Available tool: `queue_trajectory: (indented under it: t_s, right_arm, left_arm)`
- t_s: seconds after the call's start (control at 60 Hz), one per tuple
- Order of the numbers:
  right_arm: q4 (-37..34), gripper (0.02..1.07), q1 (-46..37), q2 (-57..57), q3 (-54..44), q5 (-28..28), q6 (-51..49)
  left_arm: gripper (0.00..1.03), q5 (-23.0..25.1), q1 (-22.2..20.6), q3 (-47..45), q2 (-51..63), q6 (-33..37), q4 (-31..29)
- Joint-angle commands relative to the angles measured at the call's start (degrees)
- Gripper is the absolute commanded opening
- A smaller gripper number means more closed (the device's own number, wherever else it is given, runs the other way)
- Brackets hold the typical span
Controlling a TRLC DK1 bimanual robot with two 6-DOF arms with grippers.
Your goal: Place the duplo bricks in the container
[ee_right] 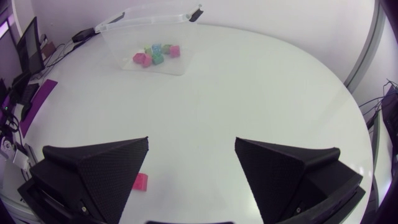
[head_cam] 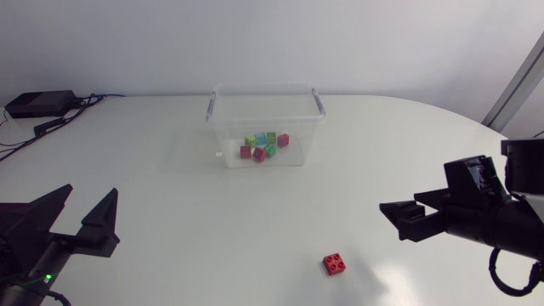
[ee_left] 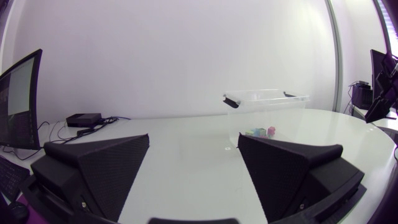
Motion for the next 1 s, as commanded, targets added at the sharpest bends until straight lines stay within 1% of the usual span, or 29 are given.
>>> queue_trajectory:
  t_s: [0.0,0.283,0.317,0.433,0.583,0.7,0.983]
  right_arm:
    - [-1.4,1.02,1.9,2.4,2.1,-0.5,2.0]
    - [-2.7,1.02,10.8,9.2,2.5,0.1,9.0]
    - [-2.7,1.02,11.6,10.0,2.5,0.4,9.3]
    - [-2.6,1.02,17.2,14.7,2.5,4.3,10.8]
    - [-2.1,1.02,22.5,18.9,2.4,4.8,12.1]
    - [-2.7,1.02,24.7,21.6,3.5,4.9,13.9]
    - [-4.5,1.02,25.2,30.4,5.3,4.2,13.8]
  left_arm:
    - [1.00,0.1,-0.3,-1.0,-0.6,1.1,0.5]
    - [1.00,0.1,-0.3,-1.0,-0.6,1.1,0.5]
    - [1.00,0.1,-0.3,-1.0,-0.6,1.1,0.5]
    - [1.00,0.1,-0.3,-1.0,-0.6,1.1,0.5]
    - [1.00,0.1,-0.3,-1.0,-0.6,1.1,0.5]
    - [1.00,0.1,-0.3,-1.0,-0.6,1.1,0.5]
    - [1.00,0.1,-0.3,-1.0,-0.6,1.1,0.5]
